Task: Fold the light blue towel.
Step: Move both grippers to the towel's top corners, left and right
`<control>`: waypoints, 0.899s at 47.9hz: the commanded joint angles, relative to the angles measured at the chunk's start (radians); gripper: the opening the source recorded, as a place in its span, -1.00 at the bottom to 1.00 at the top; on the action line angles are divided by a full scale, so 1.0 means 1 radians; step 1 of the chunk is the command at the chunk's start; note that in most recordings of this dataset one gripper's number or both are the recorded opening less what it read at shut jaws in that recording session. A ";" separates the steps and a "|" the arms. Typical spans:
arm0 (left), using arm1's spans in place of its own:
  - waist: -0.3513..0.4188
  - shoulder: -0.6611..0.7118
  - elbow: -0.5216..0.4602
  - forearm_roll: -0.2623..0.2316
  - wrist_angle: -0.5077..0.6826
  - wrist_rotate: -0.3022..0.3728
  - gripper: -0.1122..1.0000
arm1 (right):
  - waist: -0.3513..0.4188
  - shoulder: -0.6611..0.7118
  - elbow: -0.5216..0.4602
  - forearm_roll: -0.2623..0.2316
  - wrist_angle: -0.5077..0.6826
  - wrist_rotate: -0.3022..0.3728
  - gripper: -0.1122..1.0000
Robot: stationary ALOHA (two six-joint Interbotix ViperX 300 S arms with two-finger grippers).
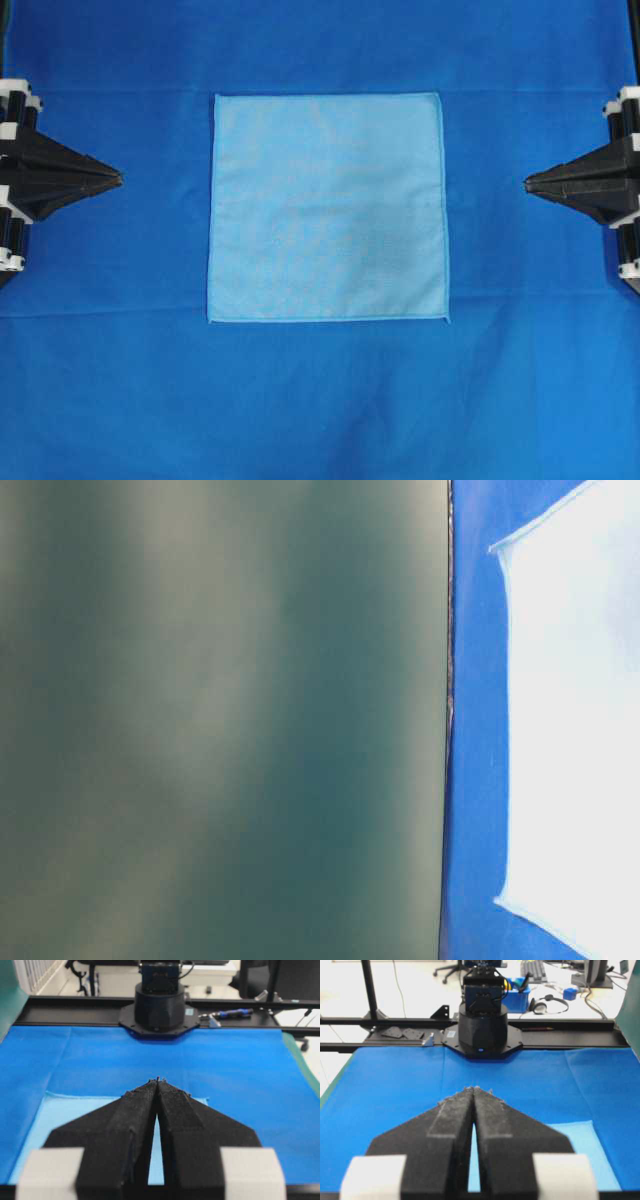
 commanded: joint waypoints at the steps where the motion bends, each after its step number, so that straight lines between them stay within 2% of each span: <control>1: 0.008 0.031 -0.021 -0.015 -0.006 0.008 -0.80 | -0.008 0.015 -0.037 0.008 0.002 0.009 -0.80; 5: 0.012 0.052 -0.021 -0.015 -0.008 0.015 -0.80 | -0.034 0.038 -0.054 0.009 0.044 0.012 -0.80; 10: 0.048 0.092 -0.020 -0.015 -0.006 0.012 -0.80 | -0.112 0.086 -0.091 0.015 0.141 0.023 -0.80; 19: 0.167 0.196 -0.023 -0.015 0.006 0.002 -0.80 | -0.239 0.210 -0.146 0.017 0.245 0.034 -0.80; 28: 0.281 0.331 -0.038 -0.015 0.009 0.006 -0.78 | -0.356 0.368 -0.176 0.015 0.265 0.032 -0.79; 30: 0.301 0.364 -0.041 -0.017 0.009 0.014 -0.73 | -0.380 0.420 -0.192 0.014 0.272 0.031 -0.78; 32: 0.325 0.407 -0.043 -0.015 0.005 0.015 -0.59 | -0.399 0.460 -0.206 0.008 0.278 0.028 -0.77; 34: 0.347 0.443 -0.048 -0.017 0.003 0.015 -0.42 | -0.416 0.502 -0.222 0.000 0.282 0.025 -0.66; 41: 0.394 0.581 -0.084 -0.017 -0.002 0.020 0.42 | -0.472 0.670 -0.290 -0.034 0.293 0.021 0.14; 43: 0.405 0.618 -0.097 -0.017 -0.006 0.026 0.60 | -0.482 0.710 -0.305 -0.046 0.299 0.021 0.29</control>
